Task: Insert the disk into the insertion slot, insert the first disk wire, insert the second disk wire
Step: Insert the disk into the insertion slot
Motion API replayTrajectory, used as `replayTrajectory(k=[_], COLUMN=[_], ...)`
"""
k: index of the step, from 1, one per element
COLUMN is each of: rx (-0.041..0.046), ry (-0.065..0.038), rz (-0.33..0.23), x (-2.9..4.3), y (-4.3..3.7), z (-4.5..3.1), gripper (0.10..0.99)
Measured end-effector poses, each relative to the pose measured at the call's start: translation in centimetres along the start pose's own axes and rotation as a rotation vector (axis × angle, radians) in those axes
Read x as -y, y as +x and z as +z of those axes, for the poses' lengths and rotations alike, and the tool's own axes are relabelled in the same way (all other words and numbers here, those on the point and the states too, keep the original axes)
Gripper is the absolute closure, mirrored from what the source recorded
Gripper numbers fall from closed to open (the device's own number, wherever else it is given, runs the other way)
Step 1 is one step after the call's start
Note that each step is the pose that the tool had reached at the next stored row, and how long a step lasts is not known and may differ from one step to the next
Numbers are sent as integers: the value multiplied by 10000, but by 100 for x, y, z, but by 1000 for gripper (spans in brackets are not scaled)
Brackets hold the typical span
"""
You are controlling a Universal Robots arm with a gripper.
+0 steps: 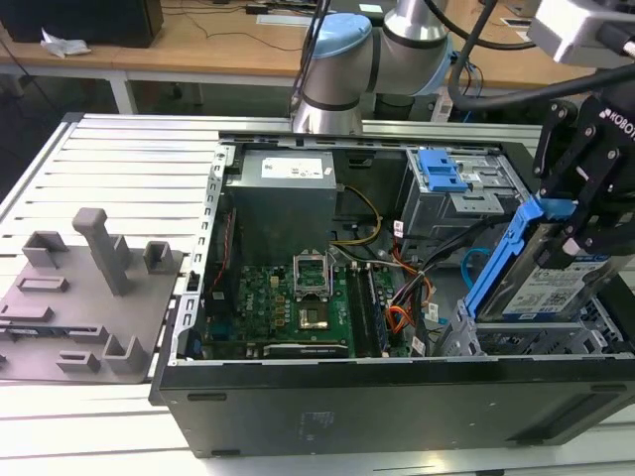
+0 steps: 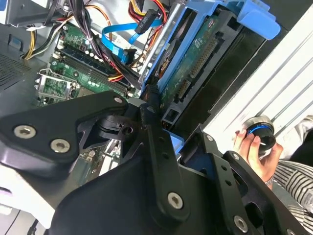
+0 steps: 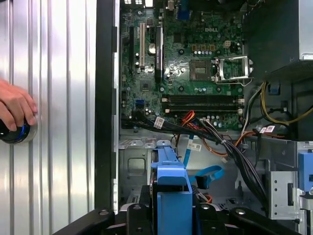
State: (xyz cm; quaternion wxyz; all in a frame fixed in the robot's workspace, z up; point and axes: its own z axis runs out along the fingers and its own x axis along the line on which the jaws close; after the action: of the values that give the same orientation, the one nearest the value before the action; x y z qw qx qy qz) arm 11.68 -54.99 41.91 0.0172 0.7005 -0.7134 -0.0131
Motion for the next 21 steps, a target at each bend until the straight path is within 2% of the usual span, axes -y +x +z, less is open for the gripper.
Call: replayTrajectory(k=[4, 11, 18, 19, 20, 21], rx=[0, 0, -2, -1, -4, 1], ry=[0, 0, -2, 0, 0, 0], rz=[0, 0, 0, 0, 0, 0], x=[4, 6, 6, 6, 6, 6], y=[0, -1, -1, -1, 0, -1], z=[79, 129, 131, 132, 132, 134], gripper=[722, 722, 722, 710, 647, 647])
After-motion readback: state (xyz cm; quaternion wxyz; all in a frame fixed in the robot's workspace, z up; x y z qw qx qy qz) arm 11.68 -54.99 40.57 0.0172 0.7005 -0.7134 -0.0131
